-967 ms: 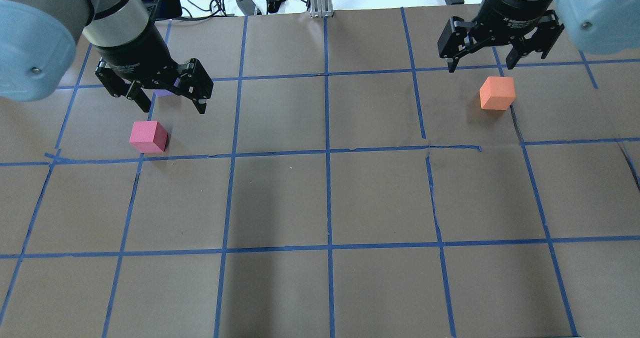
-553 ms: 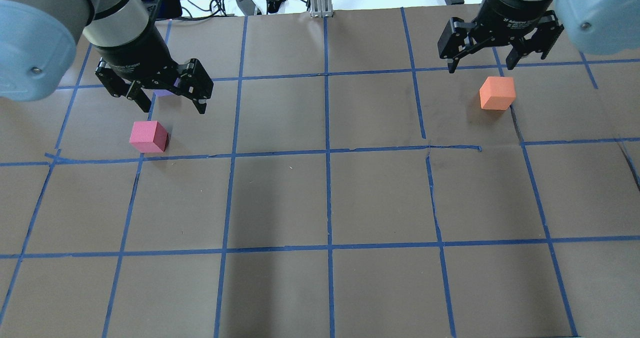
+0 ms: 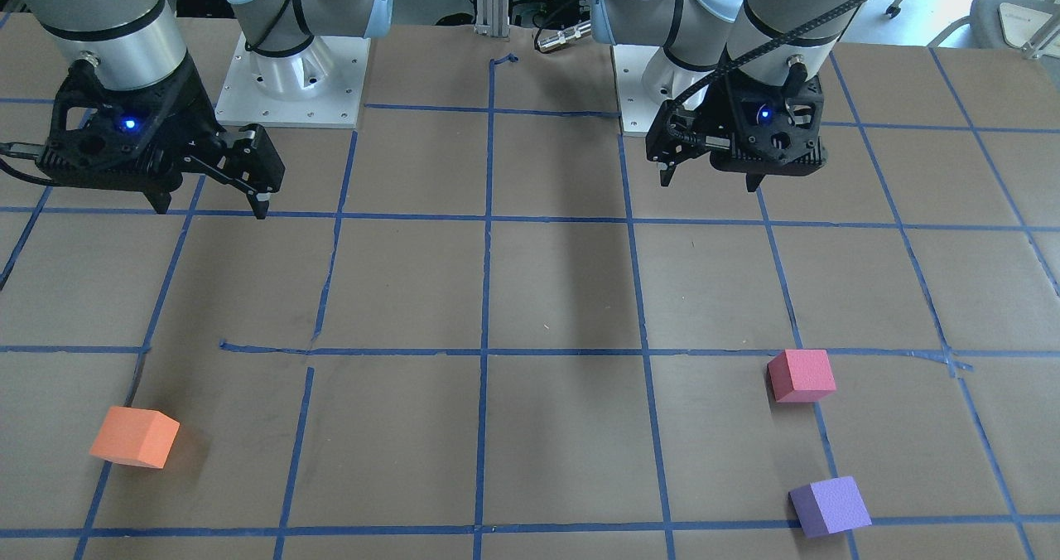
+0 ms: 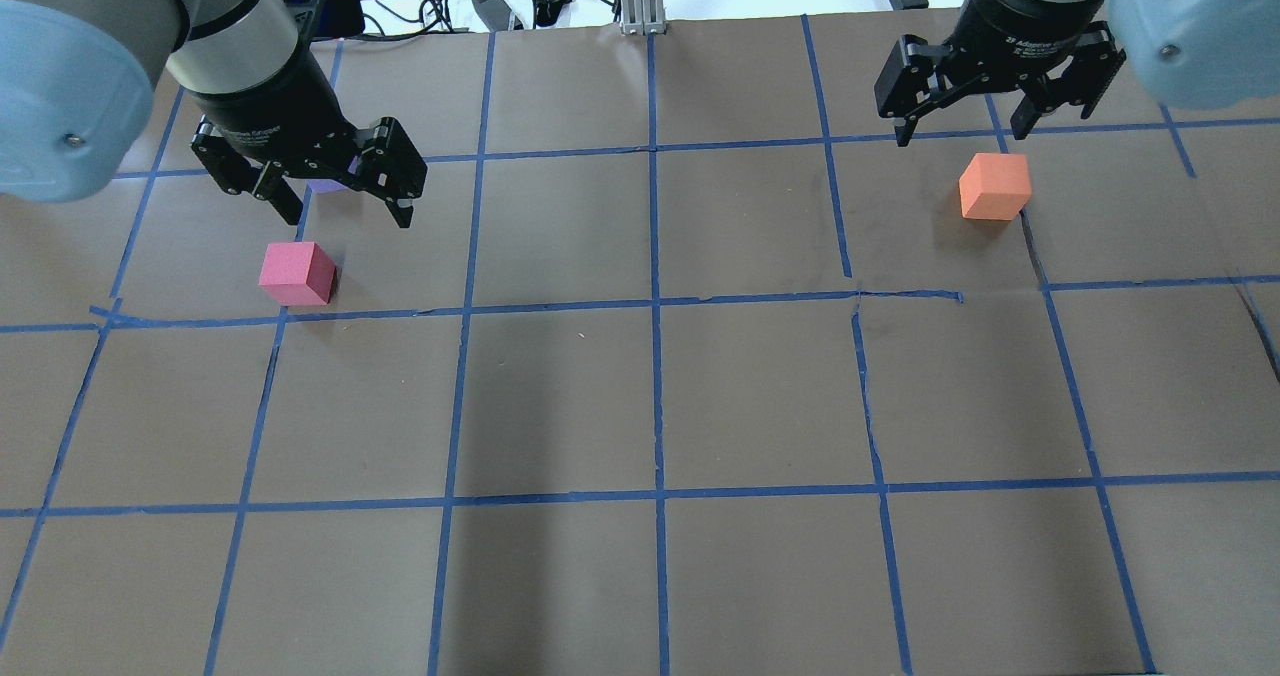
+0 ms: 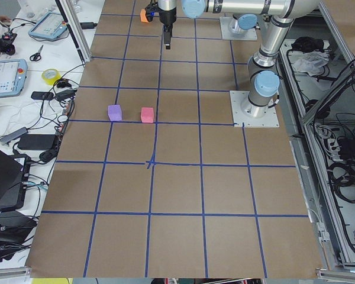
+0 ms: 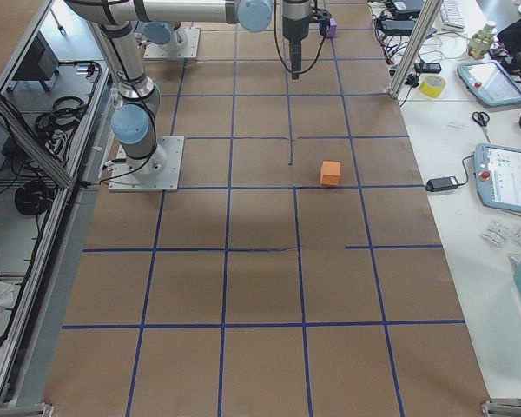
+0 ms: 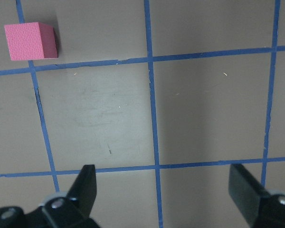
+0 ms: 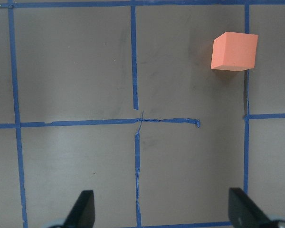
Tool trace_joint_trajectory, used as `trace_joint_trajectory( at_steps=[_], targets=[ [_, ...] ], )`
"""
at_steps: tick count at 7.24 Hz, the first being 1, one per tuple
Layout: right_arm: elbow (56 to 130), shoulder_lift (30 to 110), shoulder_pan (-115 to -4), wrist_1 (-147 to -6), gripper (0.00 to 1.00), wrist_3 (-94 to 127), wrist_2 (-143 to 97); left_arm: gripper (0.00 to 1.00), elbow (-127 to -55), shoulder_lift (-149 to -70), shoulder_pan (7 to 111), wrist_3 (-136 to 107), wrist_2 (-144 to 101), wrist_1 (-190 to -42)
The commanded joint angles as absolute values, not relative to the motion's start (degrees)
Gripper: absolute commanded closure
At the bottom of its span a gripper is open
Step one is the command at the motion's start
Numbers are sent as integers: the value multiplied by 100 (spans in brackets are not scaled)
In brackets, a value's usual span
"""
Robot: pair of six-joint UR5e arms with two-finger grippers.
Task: Arrange blocks in a line
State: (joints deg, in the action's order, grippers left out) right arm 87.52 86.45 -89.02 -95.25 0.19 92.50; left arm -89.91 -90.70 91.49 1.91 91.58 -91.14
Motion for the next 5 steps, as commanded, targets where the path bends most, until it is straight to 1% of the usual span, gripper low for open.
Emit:
trace_joint_trajectory(
  at_steps=[1, 3, 5],
  targets=[
    [8501, 8029, -8554, -9989, 0, -70, 9298, 0, -8991, -9070, 9149, 185, 9158, -9114],
    [8053, 7097, -7930, -10342, 0, -166, 9176, 0, -8991, -9070, 9149, 185, 9158, -9114],
    [7980, 6131, -7709, -11428, 0, -413, 9070, 0, -8991, -9070, 9141, 185, 9158, -9114]
  ],
)
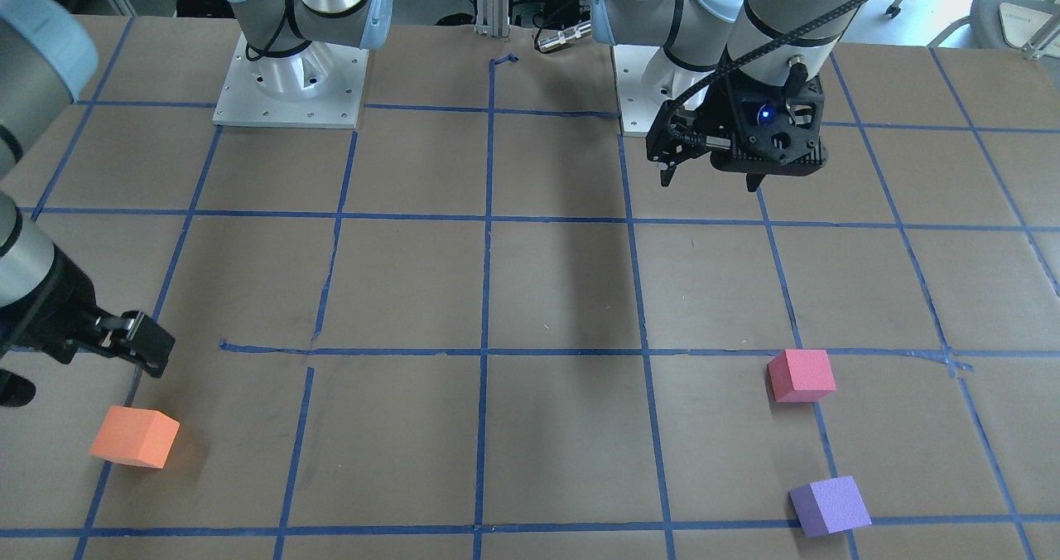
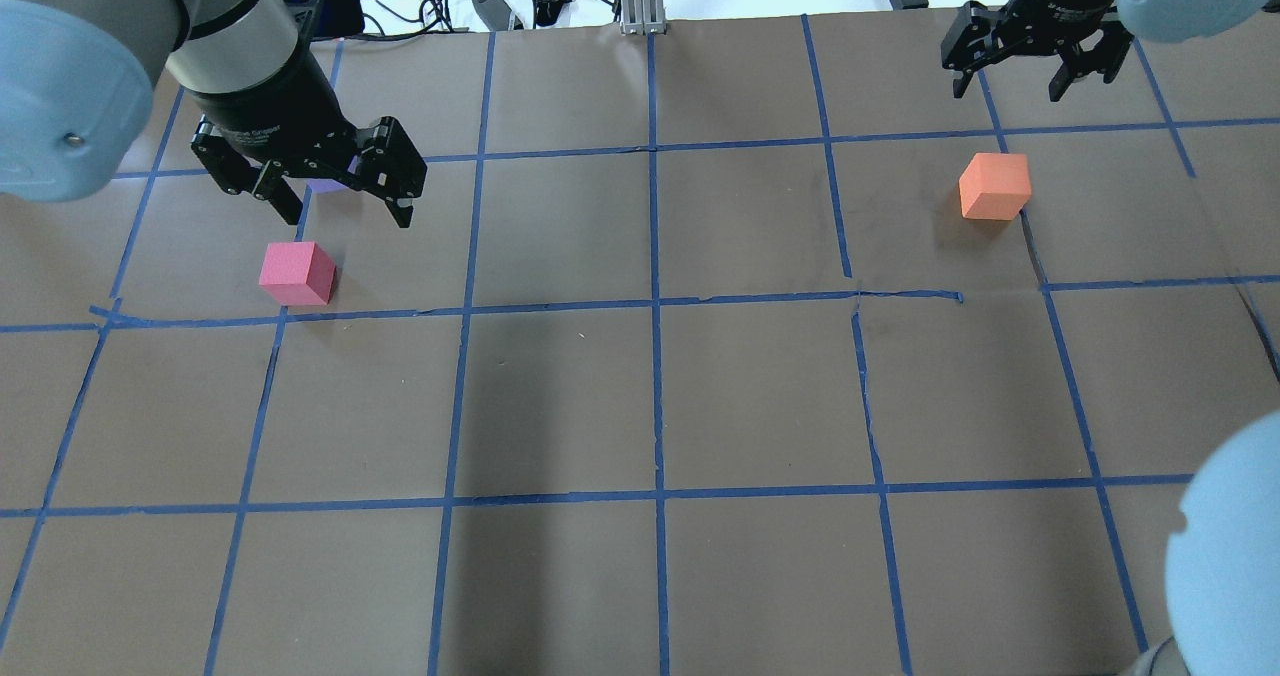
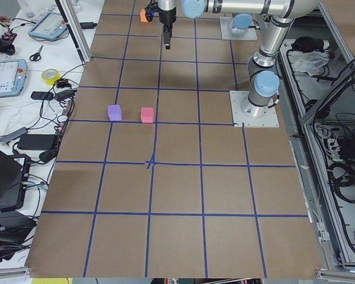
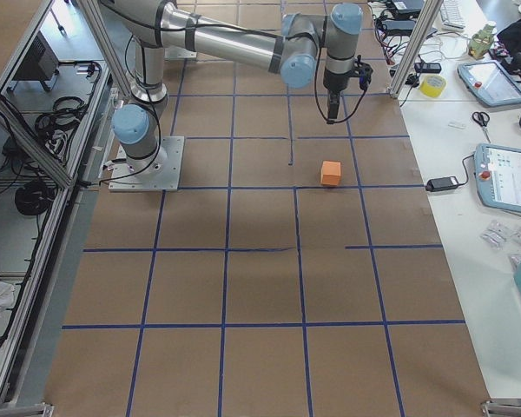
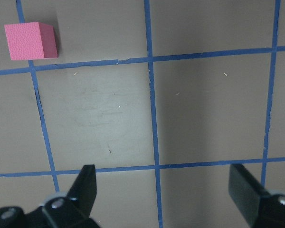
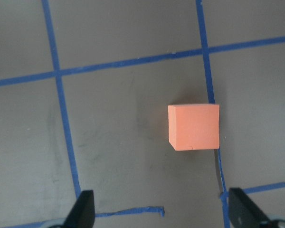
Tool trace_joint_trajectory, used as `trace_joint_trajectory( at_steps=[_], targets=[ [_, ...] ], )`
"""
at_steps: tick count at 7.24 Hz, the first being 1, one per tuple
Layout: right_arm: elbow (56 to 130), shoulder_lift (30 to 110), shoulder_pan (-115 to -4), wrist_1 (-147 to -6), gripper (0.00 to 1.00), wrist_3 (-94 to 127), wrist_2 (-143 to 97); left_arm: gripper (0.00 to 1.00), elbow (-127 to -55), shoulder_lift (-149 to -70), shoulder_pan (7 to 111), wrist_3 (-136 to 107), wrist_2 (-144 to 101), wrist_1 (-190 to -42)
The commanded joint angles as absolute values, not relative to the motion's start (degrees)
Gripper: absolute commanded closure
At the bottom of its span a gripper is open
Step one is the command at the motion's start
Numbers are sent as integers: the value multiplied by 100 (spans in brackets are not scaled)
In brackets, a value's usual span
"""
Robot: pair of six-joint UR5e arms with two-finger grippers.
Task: Arrange blocks in a line
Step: 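Move the right gripper down over the orange cube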
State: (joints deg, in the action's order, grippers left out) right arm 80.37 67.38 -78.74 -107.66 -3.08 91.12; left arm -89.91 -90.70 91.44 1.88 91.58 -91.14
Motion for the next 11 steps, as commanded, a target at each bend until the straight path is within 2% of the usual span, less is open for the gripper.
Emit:
trace_joint_trajectory(
  at_steps=[1, 10, 11],
  targets=[
    [7972, 5665, -7578, -11817, 0, -413, 9062, 0, -8991, -9070, 9141, 193, 9158, -9114],
    [8147, 5309, -7471, -11821, 1, -826, 9264, 0, -8991, -9070, 9132, 185, 9158, -9088],
    [8191, 5265, -7471, -11821, 7, -852, 9264, 0, -8991, -9070, 9123, 193, 9158, -9088]
  ],
)
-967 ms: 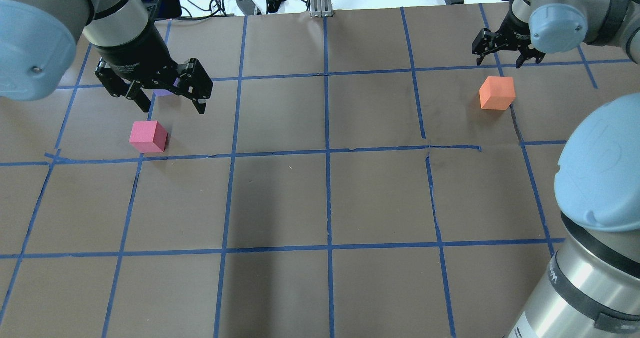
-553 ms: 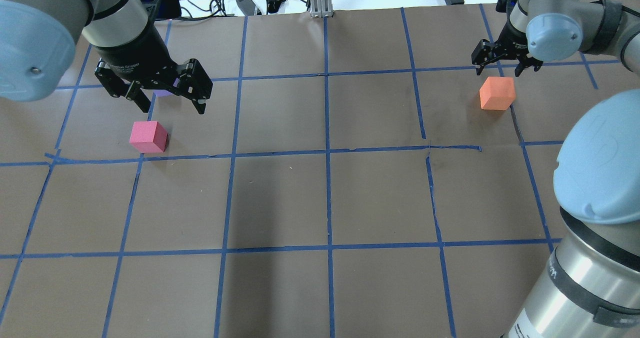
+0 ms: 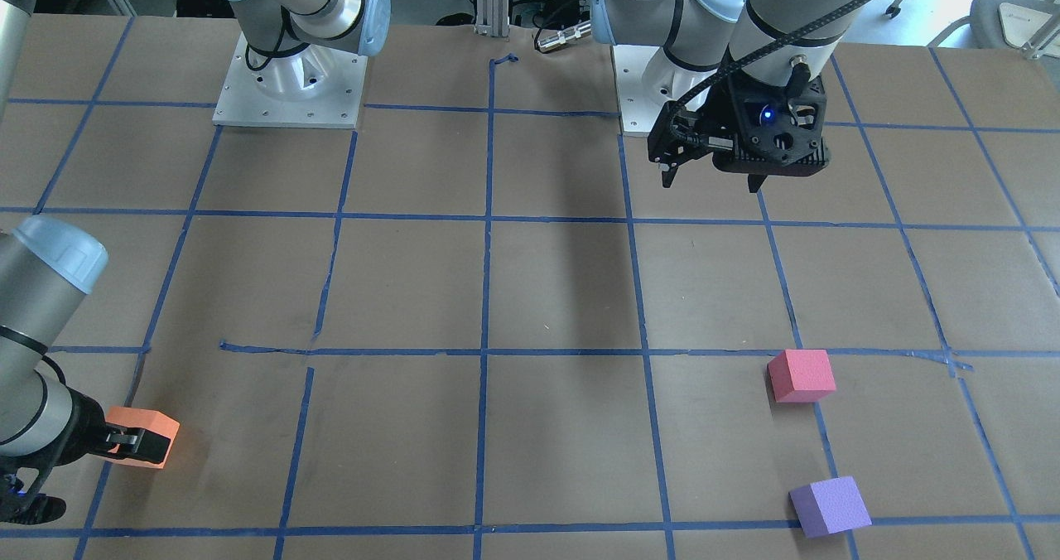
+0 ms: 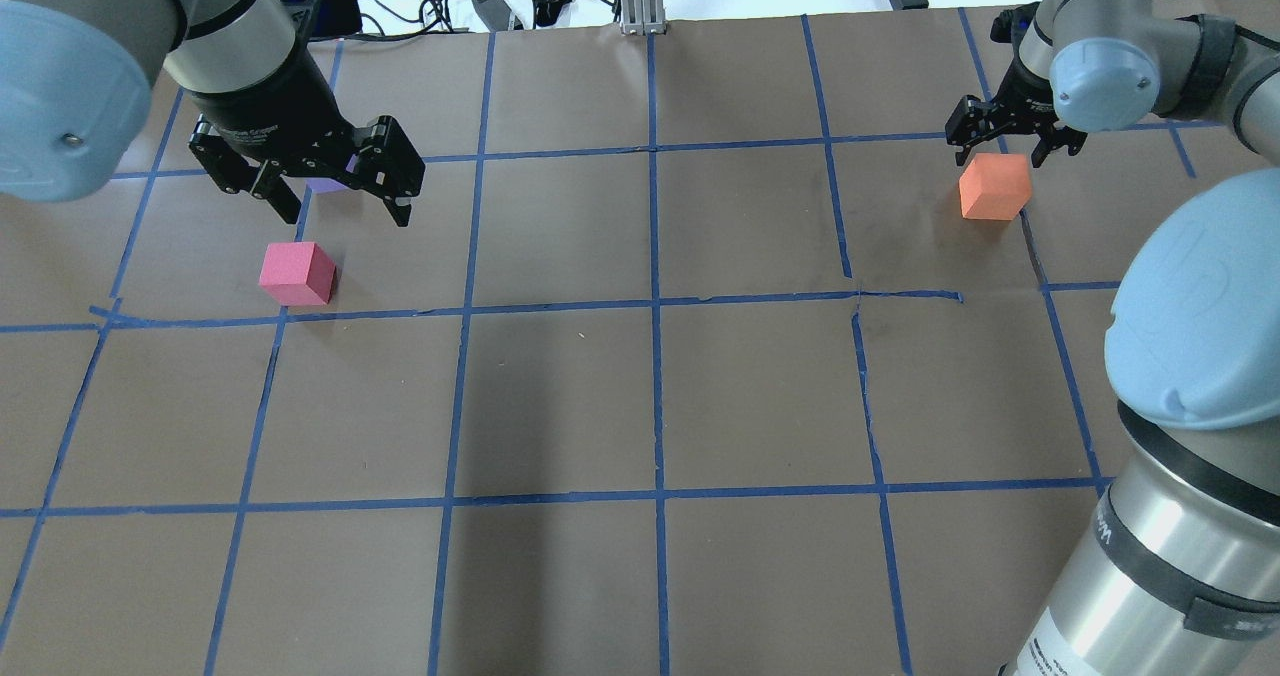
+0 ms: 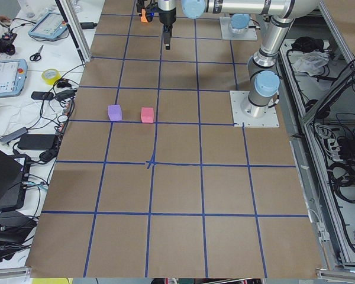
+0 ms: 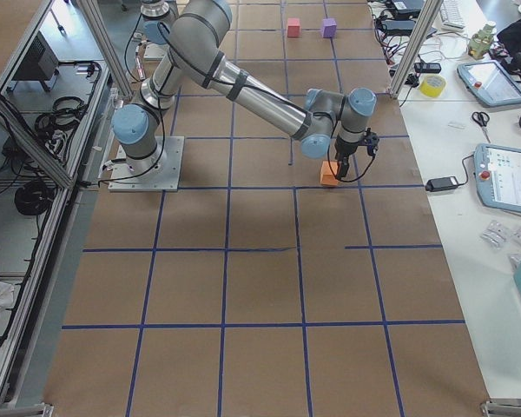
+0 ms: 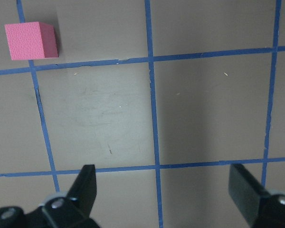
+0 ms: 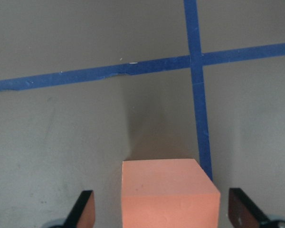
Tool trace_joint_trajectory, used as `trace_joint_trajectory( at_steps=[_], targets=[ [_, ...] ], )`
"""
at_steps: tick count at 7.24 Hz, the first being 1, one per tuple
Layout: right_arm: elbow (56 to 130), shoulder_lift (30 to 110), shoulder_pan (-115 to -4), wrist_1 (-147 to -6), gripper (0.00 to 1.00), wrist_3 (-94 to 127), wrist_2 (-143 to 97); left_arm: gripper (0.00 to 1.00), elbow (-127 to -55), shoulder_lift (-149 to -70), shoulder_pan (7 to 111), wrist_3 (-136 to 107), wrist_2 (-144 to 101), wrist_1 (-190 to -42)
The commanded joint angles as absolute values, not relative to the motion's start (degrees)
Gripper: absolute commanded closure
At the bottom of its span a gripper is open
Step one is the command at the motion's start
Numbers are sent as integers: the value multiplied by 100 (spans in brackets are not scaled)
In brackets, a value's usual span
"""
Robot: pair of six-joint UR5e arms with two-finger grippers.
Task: Arrange blocks in a line
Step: 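Close the right gripper on the orange cube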
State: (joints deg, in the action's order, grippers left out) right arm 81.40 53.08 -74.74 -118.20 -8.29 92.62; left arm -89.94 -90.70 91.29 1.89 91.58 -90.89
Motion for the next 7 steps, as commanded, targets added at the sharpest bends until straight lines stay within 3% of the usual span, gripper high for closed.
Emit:
trace_joint_trajectory(
  at_steps=[1, 4, 5, 7],
  targets=[
    [8200, 5186, -7462, -11821, 13, -879, 9272, 0, -8991, -9070, 9132, 193, 9158, -9088],
    [8174, 5168, -7471, -11786, 52, -879, 9447, 0, -9000, -9070, 9132, 193, 9158, -9088],
    [8156, 5185, -7471, -11769, 57, -879, 9448, 0, -9000, -9062, 9132, 193, 9158, -9088],
    [8077, 5273, -7915, -11707, 57, -853, 9125, 0, -8991, -9070, 9123, 193, 9158, -9088]
  ],
)
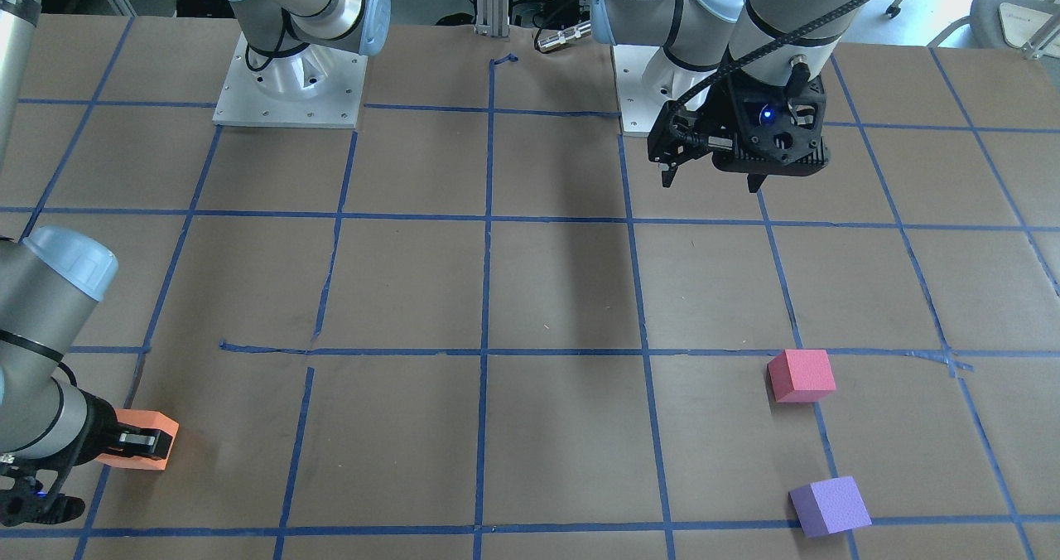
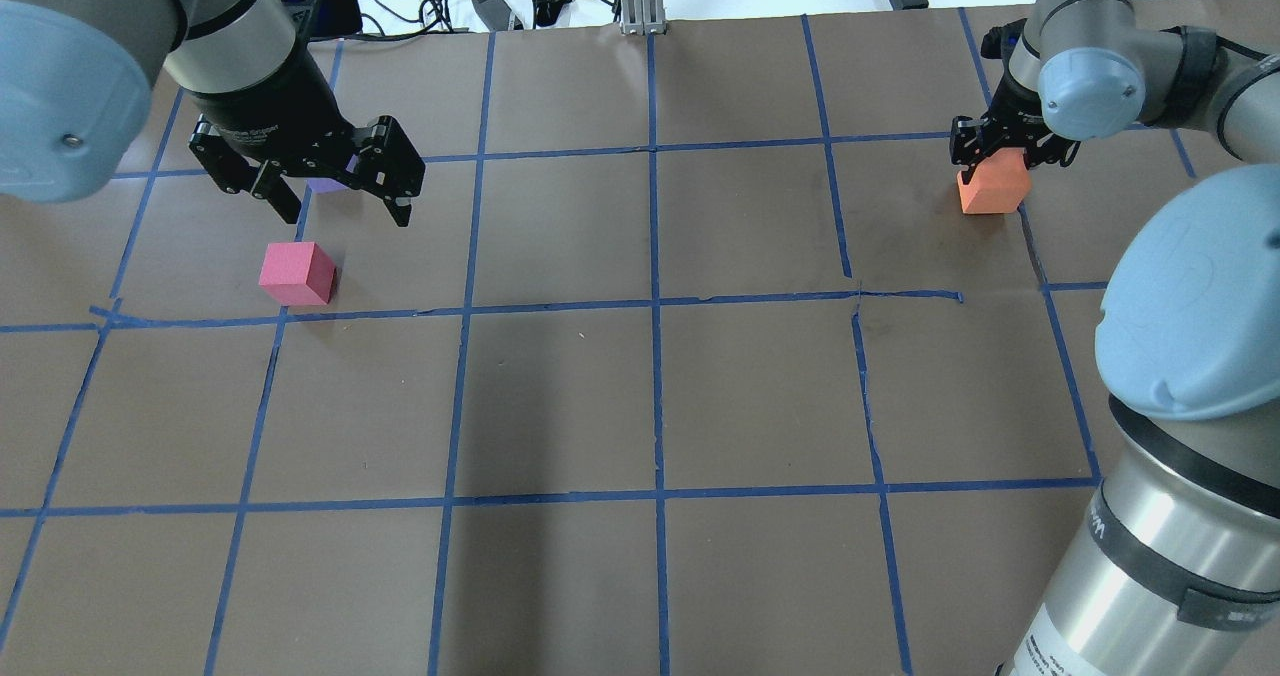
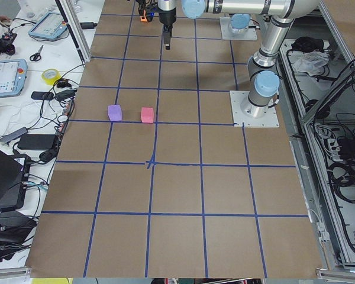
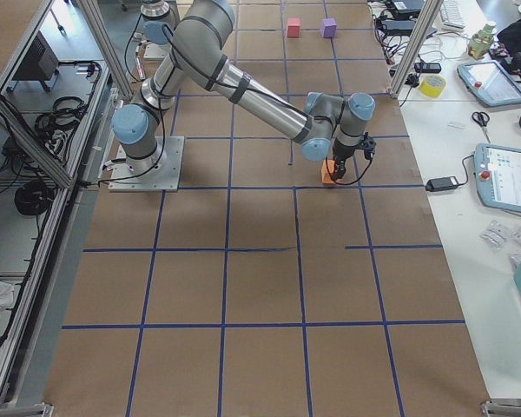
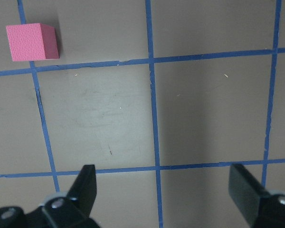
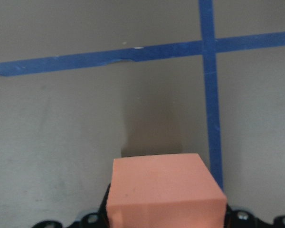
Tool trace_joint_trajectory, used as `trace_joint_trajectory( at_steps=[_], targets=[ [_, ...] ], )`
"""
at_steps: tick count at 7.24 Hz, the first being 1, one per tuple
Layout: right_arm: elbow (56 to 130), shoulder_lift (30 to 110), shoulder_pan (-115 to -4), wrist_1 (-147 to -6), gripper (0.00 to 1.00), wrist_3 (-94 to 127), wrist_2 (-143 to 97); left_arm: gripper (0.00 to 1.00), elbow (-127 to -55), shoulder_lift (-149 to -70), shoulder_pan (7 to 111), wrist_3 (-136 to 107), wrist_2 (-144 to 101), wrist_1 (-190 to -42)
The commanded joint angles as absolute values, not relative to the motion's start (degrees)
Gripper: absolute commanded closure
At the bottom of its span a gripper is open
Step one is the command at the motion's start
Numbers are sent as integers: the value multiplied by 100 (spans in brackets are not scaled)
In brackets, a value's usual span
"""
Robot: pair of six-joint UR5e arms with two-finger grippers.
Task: Arrange blocks in a line
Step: 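Close the right gripper on the orange cube, then carry the orange cube with the right gripper toward the table center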
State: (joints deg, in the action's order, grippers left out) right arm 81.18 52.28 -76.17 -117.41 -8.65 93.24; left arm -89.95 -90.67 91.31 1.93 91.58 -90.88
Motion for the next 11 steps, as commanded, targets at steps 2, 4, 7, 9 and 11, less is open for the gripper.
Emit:
trace_joint_trajectory(
  at_steps=[2, 4, 7, 9, 11],
  targets=[
    [7911, 5274, -9012, -11672, 56, -774, 9062, 0, -9000, -9070, 9114, 185, 9158, -9088],
    [7683, 5256, -9866, -11689, 54, -277, 8974, 0, -9000, -9062, 9114, 193, 9158, -9088],
    [6780, 4643, -10924, -11602, 54, 1140, 8930, 0, -9000, -9062, 9106, 202, 9158, -9088],
    [6461, 4422, -10977, -11540, 49, 1195, 8877, 0, -9009, -9062, 9105, 211, 9158, -9097],
    [6127, 4115, -10978, -11523, 48, 1678, 8640, 0, -9009, -9062, 9105, 343, 9158, -9088]
  ],
)
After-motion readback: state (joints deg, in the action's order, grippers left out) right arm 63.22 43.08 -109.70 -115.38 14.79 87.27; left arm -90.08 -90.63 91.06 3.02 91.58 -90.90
